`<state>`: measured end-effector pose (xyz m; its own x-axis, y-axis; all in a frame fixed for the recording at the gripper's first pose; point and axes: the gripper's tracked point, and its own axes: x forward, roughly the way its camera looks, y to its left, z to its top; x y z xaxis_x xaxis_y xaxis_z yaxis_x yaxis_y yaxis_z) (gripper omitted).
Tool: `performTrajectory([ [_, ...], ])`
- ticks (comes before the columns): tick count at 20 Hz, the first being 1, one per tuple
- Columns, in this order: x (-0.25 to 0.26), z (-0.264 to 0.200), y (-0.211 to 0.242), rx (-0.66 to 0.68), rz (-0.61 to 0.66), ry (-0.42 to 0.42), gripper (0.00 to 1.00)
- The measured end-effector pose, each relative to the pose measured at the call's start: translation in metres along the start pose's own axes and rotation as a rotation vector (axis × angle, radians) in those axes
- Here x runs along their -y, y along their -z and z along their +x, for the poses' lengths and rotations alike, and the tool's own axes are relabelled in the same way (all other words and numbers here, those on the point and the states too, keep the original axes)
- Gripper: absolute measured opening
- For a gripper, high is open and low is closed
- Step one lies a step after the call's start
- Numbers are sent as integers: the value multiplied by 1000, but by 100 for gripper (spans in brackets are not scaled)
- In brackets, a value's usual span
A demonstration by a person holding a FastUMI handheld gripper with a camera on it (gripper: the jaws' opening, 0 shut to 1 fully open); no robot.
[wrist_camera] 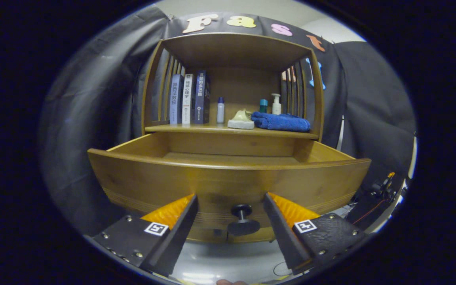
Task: Pull open the drawer, take out the items inside it, and place them on the countertop above the cabinet.
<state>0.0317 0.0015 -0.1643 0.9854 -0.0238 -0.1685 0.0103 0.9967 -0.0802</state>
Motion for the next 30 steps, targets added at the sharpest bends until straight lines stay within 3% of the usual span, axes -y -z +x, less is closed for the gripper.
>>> performTrajectory([
  [5,-8,22,2,22,-60,5,99],
  [22,-21,121,-23,34,-53,5,100],
  [30,-19,157,-23,74,-148,1,100],
])
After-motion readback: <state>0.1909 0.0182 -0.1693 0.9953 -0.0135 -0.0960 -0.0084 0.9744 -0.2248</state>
